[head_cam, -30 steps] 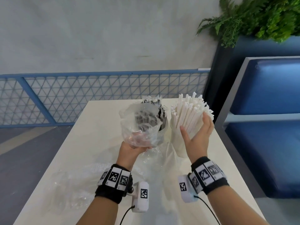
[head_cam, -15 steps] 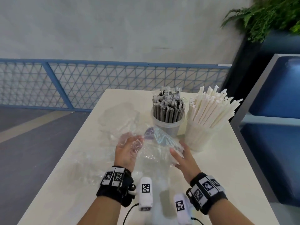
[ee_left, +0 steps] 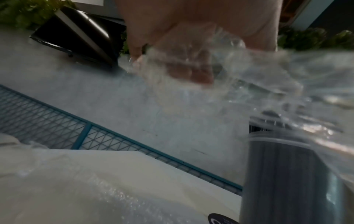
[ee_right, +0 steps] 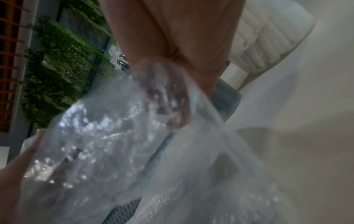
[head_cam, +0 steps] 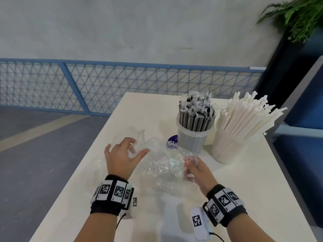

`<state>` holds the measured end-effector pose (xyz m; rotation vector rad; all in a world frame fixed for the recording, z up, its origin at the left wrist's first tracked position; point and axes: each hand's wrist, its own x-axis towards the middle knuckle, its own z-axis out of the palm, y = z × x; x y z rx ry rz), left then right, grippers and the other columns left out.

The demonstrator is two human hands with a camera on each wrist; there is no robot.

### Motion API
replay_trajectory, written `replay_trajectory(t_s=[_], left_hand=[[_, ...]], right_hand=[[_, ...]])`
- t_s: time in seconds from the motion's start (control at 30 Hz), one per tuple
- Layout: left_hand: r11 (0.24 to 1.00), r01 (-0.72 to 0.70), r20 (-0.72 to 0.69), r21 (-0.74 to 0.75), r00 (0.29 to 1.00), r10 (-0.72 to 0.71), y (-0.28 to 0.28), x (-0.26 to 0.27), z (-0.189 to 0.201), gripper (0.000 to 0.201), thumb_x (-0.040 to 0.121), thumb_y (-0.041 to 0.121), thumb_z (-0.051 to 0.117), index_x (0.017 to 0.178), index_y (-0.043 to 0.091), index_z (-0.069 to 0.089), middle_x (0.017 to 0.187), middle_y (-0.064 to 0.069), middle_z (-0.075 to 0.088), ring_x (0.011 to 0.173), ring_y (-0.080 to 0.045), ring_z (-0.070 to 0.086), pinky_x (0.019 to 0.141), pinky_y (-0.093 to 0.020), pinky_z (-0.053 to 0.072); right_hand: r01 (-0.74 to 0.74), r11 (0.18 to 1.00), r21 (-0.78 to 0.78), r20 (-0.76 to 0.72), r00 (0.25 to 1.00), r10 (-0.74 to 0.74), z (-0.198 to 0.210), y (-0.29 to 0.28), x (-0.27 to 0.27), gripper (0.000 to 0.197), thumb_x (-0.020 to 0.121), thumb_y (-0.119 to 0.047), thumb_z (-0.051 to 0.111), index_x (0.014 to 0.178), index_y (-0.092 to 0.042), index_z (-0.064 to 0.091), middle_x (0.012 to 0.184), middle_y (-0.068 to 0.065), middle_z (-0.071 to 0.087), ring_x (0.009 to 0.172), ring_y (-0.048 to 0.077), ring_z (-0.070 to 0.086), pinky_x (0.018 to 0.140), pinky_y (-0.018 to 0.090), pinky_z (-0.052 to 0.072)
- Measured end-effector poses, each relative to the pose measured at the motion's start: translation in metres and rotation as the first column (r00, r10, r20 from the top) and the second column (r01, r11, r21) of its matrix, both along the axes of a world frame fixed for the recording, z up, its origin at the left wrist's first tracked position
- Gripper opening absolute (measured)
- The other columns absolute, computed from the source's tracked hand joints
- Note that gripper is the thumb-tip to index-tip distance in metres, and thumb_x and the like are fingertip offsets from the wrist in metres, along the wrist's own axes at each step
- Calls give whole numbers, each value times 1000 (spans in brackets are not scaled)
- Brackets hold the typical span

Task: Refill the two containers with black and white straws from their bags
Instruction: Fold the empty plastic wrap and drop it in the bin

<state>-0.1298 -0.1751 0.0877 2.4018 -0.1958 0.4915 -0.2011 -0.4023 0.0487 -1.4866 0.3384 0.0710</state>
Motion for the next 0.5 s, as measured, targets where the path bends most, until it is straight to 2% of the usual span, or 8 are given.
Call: replay_trajectory(t_s=[0.07, 0.1, 0.17, 0.2, 0.27, 0.33, 0.43, 0.5], left_hand=[[997, 13, 16, -70, 1000, -12, 3, 1, 0, 39, 73, 62, 57, 71, 26, 42, 49, 9, 40, 46, -7, 44, 91, -40, 37], [994, 5, 13, -108, 1000, -4, 5, 2, 0, 38, 80, 50, 61, 64, 26, 35, 46, 7, 33, 43, -14, 38, 80, -39, 41], [983, -51, -28, -177, 999, 47, 13, 5, -1, 46, 89, 38, 54, 58, 25, 23, 48, 2, 25, 48, -25, 28, 59, -34, 34], [973, -100, -60, -207, 994, 90, 18, 6, -2, 47, 92, 36, 50, 57, 22, 21, 50, 0, 23, 51, -26, 26, 53, -33, 28], [955, -188, -133, -231, 978, 161, 24, 8, -7, 45, 95, 29, 45, 58, 18, 20, 52, -2, 22, 55, -25, 24, 49, -33, 23], [952, -222, -177, -212, 966, 186, 27, 9, -15, 42, 94, 23, 44, 59, 15, 21, 53, -3, 23, 55, -25, 24, 49, -32, 22], [946, -198, -253, -256, 958, 132, 34, 11, -27, 30, 88, 14, 51, 64, 9, 34, 53, -10, 45, 46, -19, 36, 49, -32, 30], [924, -129, -372, -361, 928, -16, 40, 14, -24, 14, 85, 12, 57, 76, 9, 47, 58, -3, 62, 39, -9, 47, 53, -28, 40]], right_hand=[[13, 999, -46, 0, 1000, -13, -2, 3, 4, 12, 94, -26, 50, 99, -15, 53, 68, 0, 48, 60, 12, 49, 63, 29, 52], [28, 997, -74, 2, 1000, -27, -3, 5, 6, 12, 94, -26, 50, 99, -15, 53, 69, -1, 47, 59, 12, 47, 61, 29, 52], [61, 988, -142, 17, 998, -59, -5, 6, 10, 11, 94, -25, 49, 98, -16, 51, 70, -3, 46, 53, 10, 44, 55, 26, 48], [79, 981, -179, 27, 997, -76, -7, 6, 12, 11, 94, -25, 49, 100, -15, 51, 70, -3, 46, 49, 8, 44, 51, 24, 46], [112, 956, -270, 39, 994, -105, -12, 5, 15, 15, 94, -24, 49, 104, -12, 50, 68, -1, 46, 38, 2, 42, 43, 18, 41], [123, 932, -341, 16, 992, -125, -19, 3, 18, 18, 94, -24, 49, 107, -10, 50, 66, 0, 48, 32, 1, 42, 39, 15, 39], [132, 922, -365, -51, 986, -161, -26, 1, 19, 25, 92, -27, 53, 107, -7, 50, 74, 3, 57, 43, 9, 45, 45, 22, 43], [111, 917, -384, -62, 987, -146, -25, 1, 17, 31, 90, -35, 54, 106, -9, 51, 84, 6, 60, 54, 13, 47, 49, 25, 44]])
